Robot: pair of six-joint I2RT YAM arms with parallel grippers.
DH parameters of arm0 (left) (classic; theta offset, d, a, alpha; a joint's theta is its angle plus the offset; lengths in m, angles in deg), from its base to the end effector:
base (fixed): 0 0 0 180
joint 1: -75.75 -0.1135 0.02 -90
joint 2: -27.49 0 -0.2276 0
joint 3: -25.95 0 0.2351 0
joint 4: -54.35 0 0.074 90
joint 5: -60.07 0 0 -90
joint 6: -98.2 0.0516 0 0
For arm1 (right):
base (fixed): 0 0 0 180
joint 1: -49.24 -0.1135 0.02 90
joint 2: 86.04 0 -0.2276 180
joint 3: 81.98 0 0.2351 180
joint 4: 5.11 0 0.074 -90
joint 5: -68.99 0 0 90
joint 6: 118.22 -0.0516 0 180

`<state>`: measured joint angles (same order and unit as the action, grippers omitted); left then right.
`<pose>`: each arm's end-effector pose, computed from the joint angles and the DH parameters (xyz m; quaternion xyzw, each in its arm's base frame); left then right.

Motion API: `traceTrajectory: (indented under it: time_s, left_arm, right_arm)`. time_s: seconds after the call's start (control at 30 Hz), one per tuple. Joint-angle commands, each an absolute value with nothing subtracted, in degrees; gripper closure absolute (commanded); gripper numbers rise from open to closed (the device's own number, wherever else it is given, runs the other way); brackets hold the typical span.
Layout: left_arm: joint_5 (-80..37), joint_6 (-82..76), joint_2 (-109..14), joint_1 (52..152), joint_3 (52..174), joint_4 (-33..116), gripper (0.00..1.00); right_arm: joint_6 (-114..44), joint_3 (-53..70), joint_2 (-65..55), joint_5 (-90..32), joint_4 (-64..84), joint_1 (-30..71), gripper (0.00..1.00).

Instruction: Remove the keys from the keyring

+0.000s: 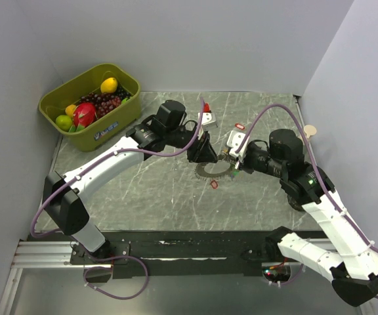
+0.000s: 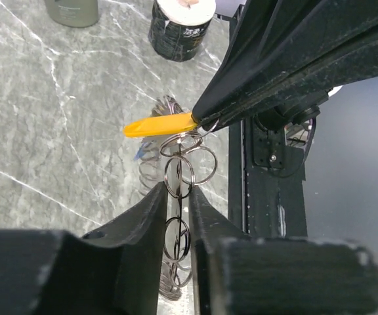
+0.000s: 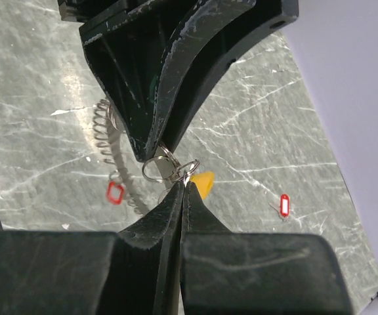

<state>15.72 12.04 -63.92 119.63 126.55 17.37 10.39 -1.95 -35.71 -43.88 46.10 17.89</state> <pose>0.2303 -0.2727 0.3273 0.5025 0.6407 -0.4751 0.3337 0.1535 0.1170 0.3606 -0.5559 0.5999 0.1286 0.5608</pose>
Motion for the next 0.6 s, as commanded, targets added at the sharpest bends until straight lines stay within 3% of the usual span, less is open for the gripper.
traceTrajectory:
  time_s: [0.0, 0.13, 0.27, 0.57]
  left_arm:
    - [16.7, 12.9, -62.9, 120.0, 127.5, 17.9, 0.78]
    - [16.5, 12.9, -62.2, 120.0, 127.1, 18.1, 0.83]
    - [16.3, 12.5, -61.6, 120.0, 127.2, 18.4, 0.99]
    - [18.0, 13.6, -59.8, 119.9, 129.7, 15.9, 0.99]
  right_arm:
    - [10.5, 0.9, -36.8, -43.1, 41.7, 17.4, 1.00]
    - [10.7, 0.7, -37.1, -41.9, 41.3, 17.4, 1.00]
    - [11.3, -0.1, -37.2, -41.0, 41.1, 17.4, 1.00]
    - [13.8, -3.1, -37.5, -37.5, 40.7, 17.4, 1.00]
